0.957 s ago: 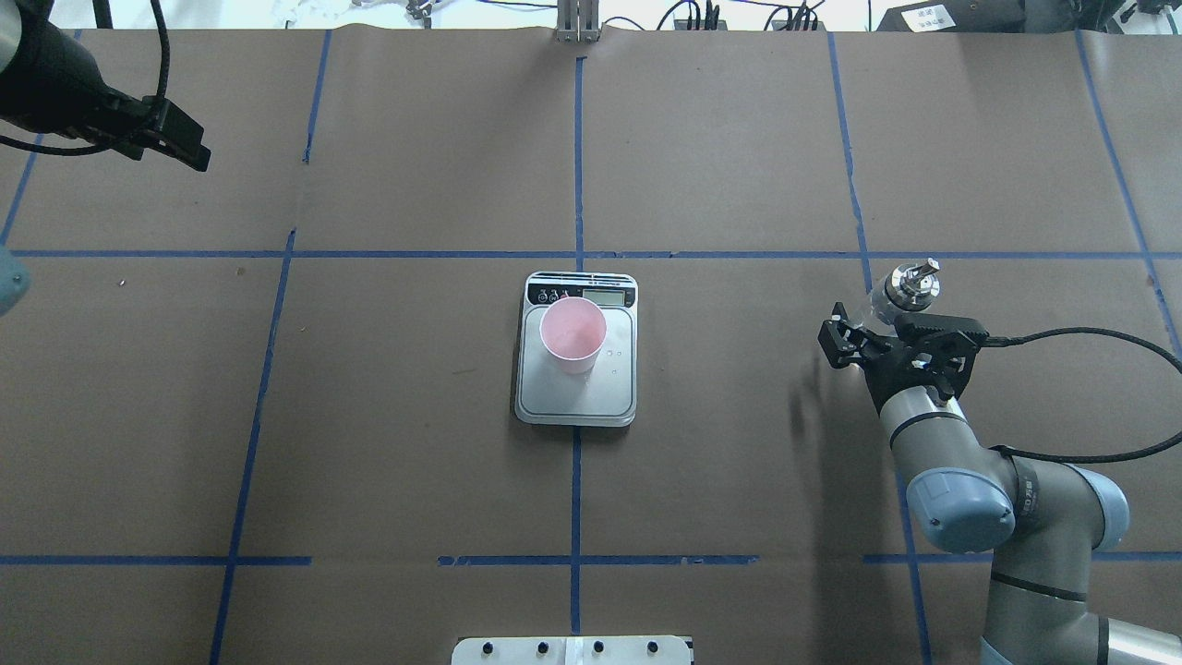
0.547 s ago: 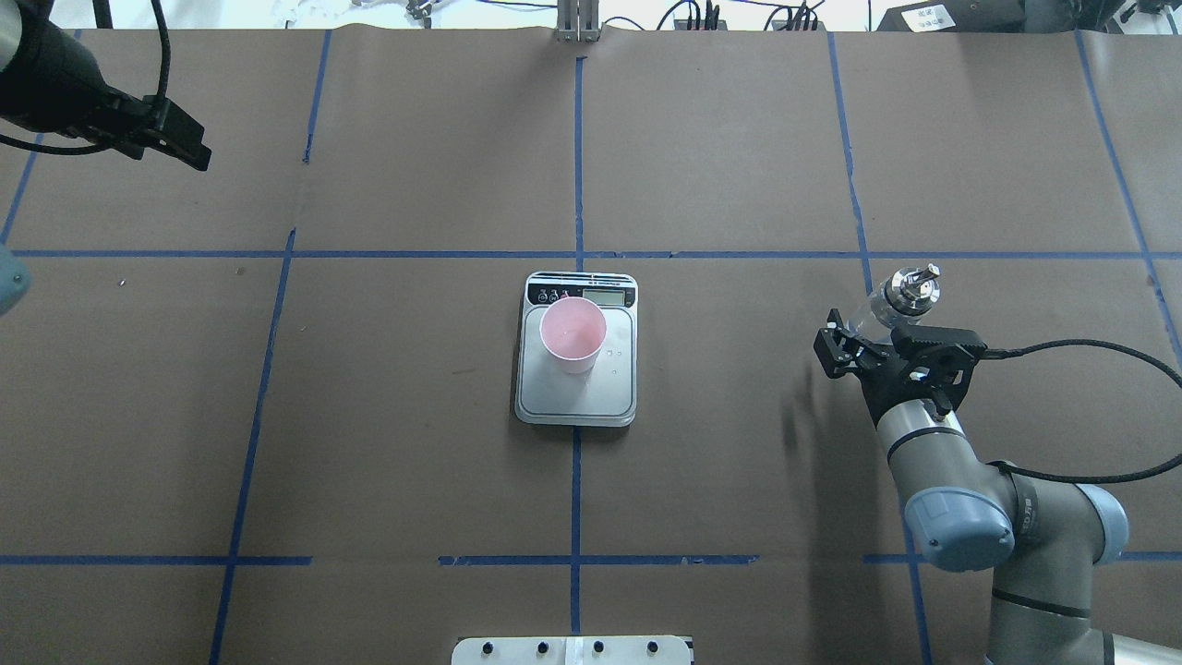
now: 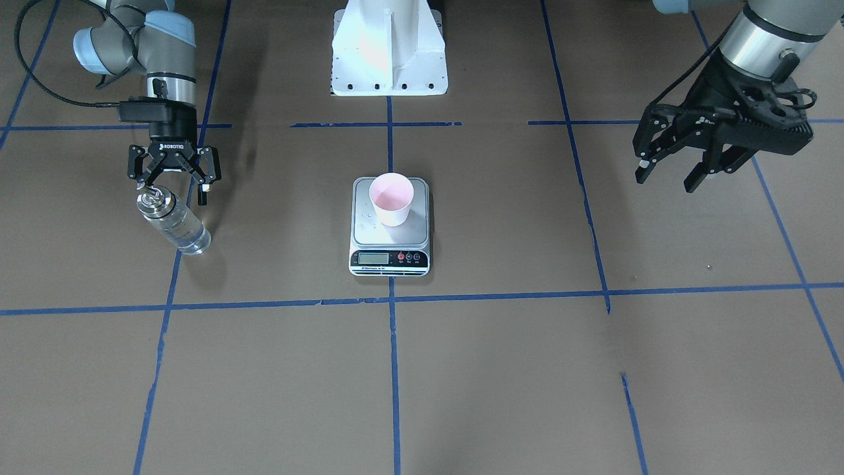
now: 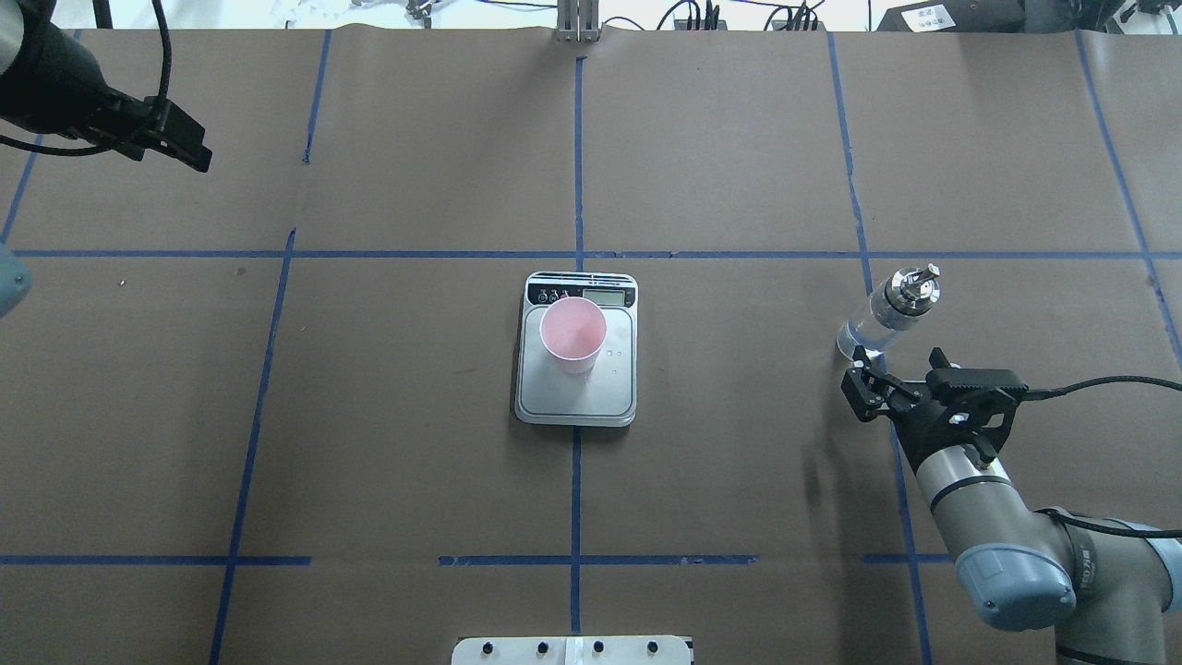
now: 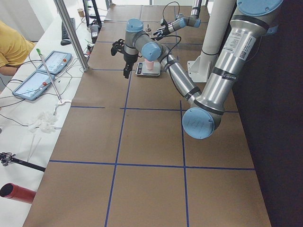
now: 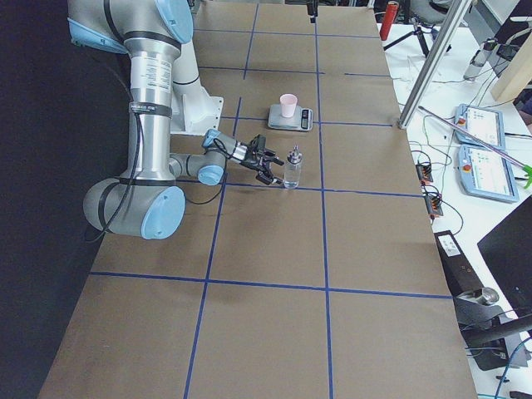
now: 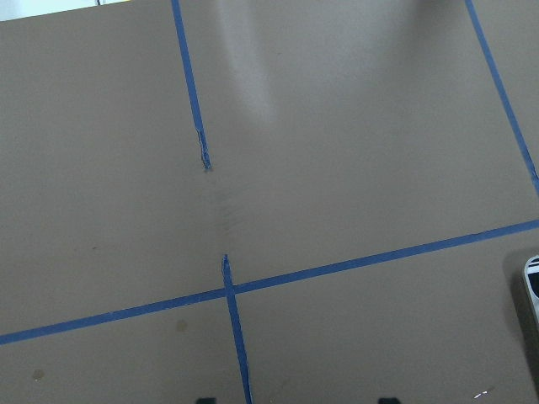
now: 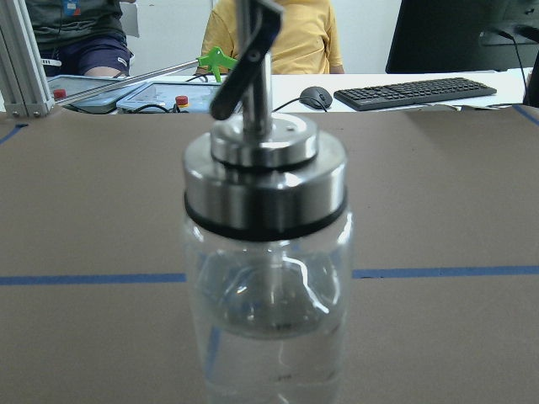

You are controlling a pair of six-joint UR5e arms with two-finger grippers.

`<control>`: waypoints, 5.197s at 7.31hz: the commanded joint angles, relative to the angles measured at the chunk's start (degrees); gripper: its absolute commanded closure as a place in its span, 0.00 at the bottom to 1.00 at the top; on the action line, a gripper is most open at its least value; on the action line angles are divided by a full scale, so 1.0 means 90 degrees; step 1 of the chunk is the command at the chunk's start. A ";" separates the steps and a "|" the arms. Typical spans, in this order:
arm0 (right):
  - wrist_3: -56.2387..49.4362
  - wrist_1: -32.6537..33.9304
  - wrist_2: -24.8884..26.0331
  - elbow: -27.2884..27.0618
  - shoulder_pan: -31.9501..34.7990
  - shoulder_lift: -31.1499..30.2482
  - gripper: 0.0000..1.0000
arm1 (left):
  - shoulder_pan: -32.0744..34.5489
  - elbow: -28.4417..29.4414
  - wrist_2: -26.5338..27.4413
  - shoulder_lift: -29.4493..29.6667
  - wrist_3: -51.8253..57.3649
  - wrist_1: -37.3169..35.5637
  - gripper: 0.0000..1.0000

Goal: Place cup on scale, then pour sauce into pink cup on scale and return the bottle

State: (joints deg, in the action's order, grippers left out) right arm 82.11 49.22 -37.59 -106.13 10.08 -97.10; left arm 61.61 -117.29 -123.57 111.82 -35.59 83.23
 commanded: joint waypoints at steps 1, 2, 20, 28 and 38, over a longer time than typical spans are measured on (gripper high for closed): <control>-0.0002 -0.0010 -0.0071 -0.0383 -0.0173 -0.0584 0.00 | 0.0000 0.0014 0.0000 -0.0013 0.0009 0.0000 0.29; -0.0002 -0.0213 -0.0497 -0.0724 -0.0154 -0.1033 0.00 | 0.0000 0.0034 0.0010 -0.0013 0.0067 0.0010 0.29; -0.8662 0.5241 -1.0990 0.0827 0.8644 0.0886 0.00 | 0.2949 0.3392 -0.1131 -0.1281 0.5361 0.0649 0.00; -0.8596 0.4775 -1.0736 0.0649 0.8665 0.0818 0.00 | 0.2949 0.3100 -0.1201 -0.2063 0.5351 0.0274 0.00; -0.8703 0.4980 -1.0433 0.1313 0.8421 0.1238 0.00 | 0.2988 0.2348 -0.1513 -0.2474 0.4088 0.0283 0.00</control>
State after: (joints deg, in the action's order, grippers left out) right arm 3.92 94.12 -131.82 -94.57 85.93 -85.92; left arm 88.51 -96.03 -137.04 89.41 5.36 85.72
